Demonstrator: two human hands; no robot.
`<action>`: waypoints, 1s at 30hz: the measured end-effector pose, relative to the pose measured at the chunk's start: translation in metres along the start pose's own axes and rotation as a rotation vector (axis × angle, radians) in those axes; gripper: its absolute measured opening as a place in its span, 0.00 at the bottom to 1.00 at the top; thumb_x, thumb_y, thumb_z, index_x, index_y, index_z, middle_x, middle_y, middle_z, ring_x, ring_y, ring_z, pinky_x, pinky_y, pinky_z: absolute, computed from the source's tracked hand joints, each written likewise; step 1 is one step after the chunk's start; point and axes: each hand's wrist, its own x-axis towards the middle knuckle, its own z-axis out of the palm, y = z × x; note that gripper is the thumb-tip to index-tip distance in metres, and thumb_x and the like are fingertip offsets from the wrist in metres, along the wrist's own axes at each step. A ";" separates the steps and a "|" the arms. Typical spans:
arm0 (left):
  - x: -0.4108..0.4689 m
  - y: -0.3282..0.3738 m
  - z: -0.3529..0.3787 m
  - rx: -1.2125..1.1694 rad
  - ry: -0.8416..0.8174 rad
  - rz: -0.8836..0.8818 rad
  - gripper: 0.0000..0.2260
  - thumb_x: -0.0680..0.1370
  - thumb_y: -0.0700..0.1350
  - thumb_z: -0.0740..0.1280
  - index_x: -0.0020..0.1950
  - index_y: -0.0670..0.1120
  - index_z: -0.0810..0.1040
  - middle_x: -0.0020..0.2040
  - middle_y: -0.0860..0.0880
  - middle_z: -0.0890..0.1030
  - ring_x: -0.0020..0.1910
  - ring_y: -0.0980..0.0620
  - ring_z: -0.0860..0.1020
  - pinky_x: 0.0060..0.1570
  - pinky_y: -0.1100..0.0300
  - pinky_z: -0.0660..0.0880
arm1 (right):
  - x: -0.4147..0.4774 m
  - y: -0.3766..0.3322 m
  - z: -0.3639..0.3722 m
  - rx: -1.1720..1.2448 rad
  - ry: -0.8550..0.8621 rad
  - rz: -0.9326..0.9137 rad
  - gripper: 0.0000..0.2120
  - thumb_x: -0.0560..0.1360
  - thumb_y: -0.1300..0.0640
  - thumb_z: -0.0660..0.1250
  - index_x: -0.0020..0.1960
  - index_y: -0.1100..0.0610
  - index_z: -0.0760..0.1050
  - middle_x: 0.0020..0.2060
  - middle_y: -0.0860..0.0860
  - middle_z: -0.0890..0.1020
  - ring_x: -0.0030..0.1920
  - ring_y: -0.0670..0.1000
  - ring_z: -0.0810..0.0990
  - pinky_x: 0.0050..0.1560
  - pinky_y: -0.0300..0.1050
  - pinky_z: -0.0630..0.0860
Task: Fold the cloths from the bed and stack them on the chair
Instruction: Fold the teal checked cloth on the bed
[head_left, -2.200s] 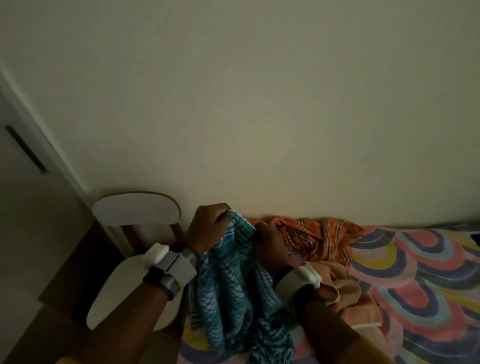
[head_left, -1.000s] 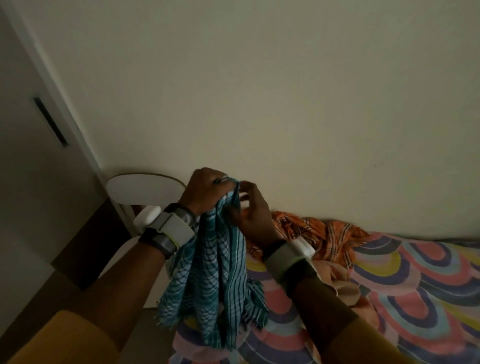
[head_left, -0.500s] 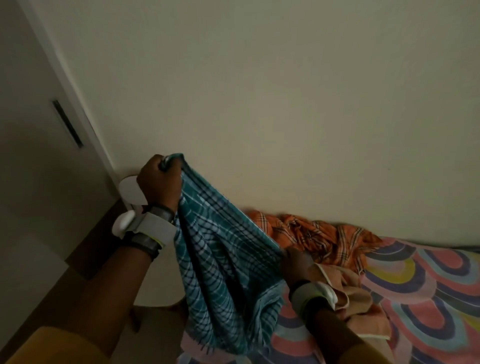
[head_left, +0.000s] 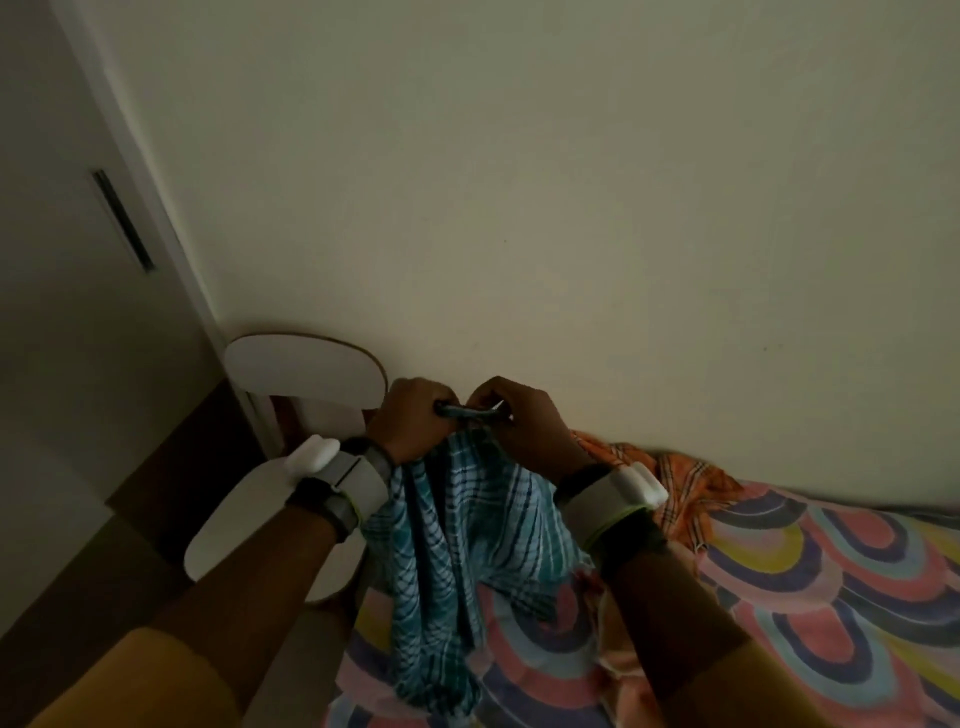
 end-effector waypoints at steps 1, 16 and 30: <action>-0.001 0.001 -0.003 -0.032 0.039 0.012 0.05 0.70 0.42 0.73 0.37 0.40 0.83 0.37 0.41 0.84 0.35 0.50 0.79 0.31 0.73 0.67 | -0.007 0.007 0.002 -0.002 -0.010 0.013 0.05 0.71 0.61 0.67 0.46 0.55 0.77 0.40 0.51 0.82 0.39 0.48 0.77 0.38 0.36 0.72; 0.004 -0.019 -0.006 -0.073 0.243 -0.543 0.19 0.70 0.42 0.73 0.56 0.38 0.73 0.56 0.37 0.76 0.51 0.37 0.76 0.48 0.49 0.75 | -0.058 0.080 0.029 0.168 0.181 0.539 0.08 0.78 0.61 0.61 0.39 0.58 0.72 0.32 0.52 0.74 0.34 0.48 0.73 0.37 0.44 0.65; -0.021 -0.019 -0.018 -0.413 -0.285 -0.085 0.14 0.66 0.32 0.74 0.47 0.45 0.76 0.43 0.49 0.77 0.40 0.63 0.76 0.41 0.69 0.73 | -0.008 -0.004 0.048 0.201 -0.195 0.102 0.07 0.72 0.61 0.71 0.37 0.55 0.76 0.23 0.41 0.73 0.26 0.38 0.72 0.30 0.30 0.64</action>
